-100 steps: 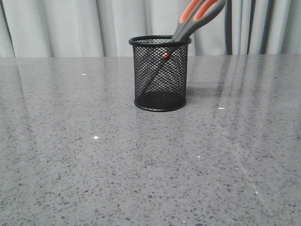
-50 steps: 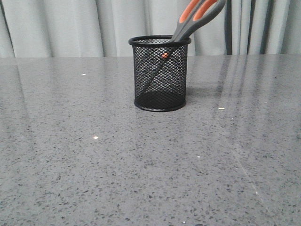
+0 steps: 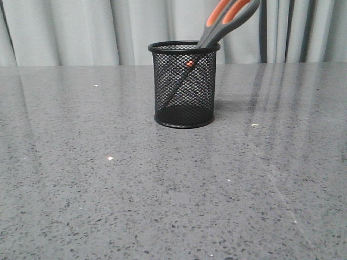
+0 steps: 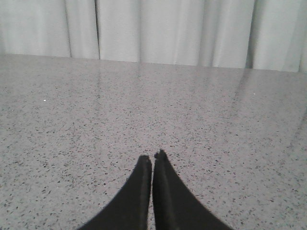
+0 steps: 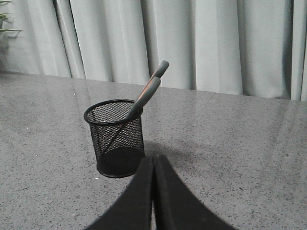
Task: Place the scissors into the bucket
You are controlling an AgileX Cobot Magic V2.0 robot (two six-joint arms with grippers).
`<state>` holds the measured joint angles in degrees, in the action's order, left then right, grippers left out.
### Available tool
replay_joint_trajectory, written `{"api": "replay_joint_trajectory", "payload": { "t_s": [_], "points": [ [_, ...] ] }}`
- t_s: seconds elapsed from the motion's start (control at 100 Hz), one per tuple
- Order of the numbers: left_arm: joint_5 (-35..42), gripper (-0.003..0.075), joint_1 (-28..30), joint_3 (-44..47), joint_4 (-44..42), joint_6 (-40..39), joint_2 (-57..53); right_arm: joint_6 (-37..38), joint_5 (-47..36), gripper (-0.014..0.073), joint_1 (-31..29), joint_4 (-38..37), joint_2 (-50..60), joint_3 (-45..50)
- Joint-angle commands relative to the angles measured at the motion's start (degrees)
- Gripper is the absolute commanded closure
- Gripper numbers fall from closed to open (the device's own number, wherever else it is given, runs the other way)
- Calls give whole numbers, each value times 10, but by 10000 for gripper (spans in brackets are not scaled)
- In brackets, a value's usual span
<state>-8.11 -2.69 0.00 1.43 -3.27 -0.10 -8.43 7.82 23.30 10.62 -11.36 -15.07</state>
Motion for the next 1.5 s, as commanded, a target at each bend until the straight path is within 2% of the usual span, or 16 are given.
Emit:
{"api": "replay_joint_trajectory", "payload": {
  "t_s": [0.0, 0.25, 0.4, 0.53, 0.65, 0.76, 1.03, 1.49],
  "points": [
    [43, 740, 3, 23, 0, -5, -16, -2, -48, 649, -3, 1, -4, -17],
    [43, 740, 3, 23, 0, -5, -16, -2, -48, 649, -3, -1, -4, -17],
    [43, 740, 3, 23, 0, -5, -16, -1, -66, 649, -8, -49, -4, 4],
    [43, 740, 3, 23, 0, -5, -16, 64, -96, 649, -73, -80, 13, 54],
    [43, 740, 3, 23, 0, -5, -16, 71, -96, 649, -144, -79, 57, 104],
    [43, 740, 3, 23, 0, -5, -16, 71, -96, 649, -177, -80, 118, 152],
    [43, 740, 3, 23, 0, -5, -15, 71, -1, 649, -185, -120, 133, 162],
    [43, 740, 3, 23, 0, -5, -15, 71, -22, 649, -185, -120, 133, 162]
  ]
}}
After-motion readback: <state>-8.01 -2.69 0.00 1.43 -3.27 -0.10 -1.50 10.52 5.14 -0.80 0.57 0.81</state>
